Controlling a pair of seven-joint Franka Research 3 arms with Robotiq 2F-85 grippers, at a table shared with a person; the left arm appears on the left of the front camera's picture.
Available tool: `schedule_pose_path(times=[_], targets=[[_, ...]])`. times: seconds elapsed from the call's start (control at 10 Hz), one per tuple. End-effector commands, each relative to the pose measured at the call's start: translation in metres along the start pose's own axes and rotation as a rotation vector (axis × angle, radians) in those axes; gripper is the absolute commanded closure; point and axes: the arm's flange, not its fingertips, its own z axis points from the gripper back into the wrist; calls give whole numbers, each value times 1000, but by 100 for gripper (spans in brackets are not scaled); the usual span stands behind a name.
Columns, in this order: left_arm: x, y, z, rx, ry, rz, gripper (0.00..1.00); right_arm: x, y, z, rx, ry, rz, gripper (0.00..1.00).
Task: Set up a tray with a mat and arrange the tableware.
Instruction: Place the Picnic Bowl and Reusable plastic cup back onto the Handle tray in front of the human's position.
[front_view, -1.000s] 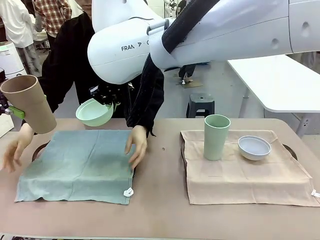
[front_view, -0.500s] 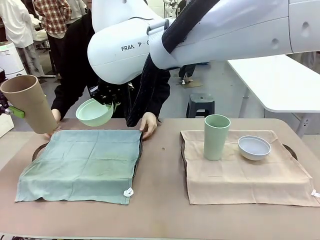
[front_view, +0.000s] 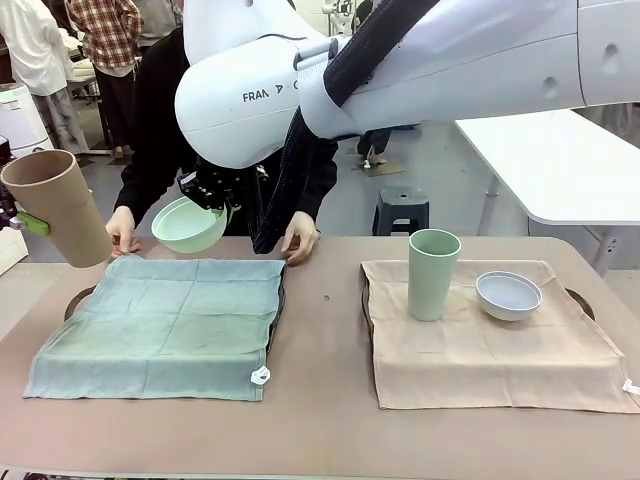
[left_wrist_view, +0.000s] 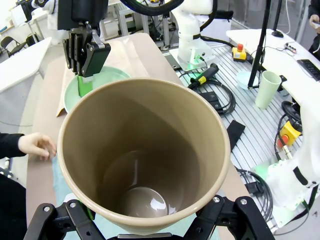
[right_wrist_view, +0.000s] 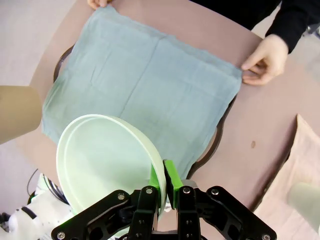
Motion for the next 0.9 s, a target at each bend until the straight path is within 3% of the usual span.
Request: schedule_pose_path(times=[0.0, 0.4, 0.5, 0.6, 0.8], targets=[[3, 1, 3, 1, 6, -15, 100, 0, 2, 1, 1, -2, 5, 100], [3, 1, 3, 1, 6, -15, 100, 0, 2, 1, 1, -2, 5, 100], [3, 1, 3, 1, 6, -15, 100, 0, 0, 0, 0, 0, 0, 94], [0, 0, 0, 0, 0, 0, 12, 2, -9, -13, -2, 18, -15, 94], [-12, 11, -11, -23, -24, -7, 12, 1, -23, -29, 0, 40, -18, 94]])
